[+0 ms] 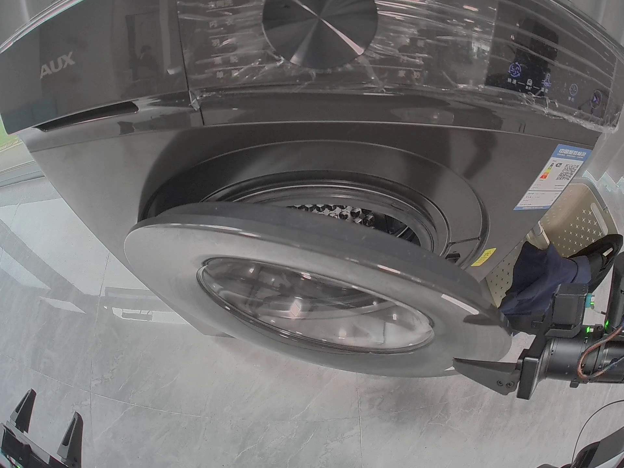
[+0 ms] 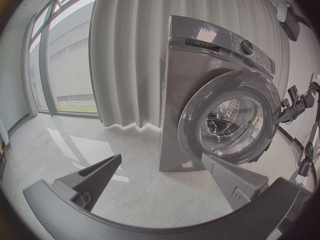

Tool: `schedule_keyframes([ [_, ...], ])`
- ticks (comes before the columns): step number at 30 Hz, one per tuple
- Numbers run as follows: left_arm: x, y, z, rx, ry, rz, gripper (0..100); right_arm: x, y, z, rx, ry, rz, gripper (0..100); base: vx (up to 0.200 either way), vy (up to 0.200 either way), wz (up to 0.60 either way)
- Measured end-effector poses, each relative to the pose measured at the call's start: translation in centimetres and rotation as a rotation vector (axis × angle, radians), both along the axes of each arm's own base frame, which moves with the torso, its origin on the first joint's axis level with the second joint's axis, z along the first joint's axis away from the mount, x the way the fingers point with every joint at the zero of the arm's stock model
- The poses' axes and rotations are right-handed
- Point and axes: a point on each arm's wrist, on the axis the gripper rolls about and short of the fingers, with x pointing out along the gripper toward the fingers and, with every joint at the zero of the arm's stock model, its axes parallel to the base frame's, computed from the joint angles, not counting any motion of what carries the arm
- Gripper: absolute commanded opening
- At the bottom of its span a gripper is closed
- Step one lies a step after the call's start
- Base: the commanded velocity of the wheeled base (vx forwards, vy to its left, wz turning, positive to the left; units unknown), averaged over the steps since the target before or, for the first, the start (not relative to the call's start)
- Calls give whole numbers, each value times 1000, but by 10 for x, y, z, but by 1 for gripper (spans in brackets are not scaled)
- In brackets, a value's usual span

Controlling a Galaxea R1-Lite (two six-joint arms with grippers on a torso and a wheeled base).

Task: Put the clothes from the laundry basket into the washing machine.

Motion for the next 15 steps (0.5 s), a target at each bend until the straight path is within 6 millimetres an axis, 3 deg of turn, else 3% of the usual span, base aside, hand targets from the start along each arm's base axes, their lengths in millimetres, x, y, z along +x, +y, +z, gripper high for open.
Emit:
schedule_keyframes([
  [15, 0, 0, 0, 0, 0, 0, 100, -9, -4, -8, -11, 17, 15, 100, 0, 0, 0],
])
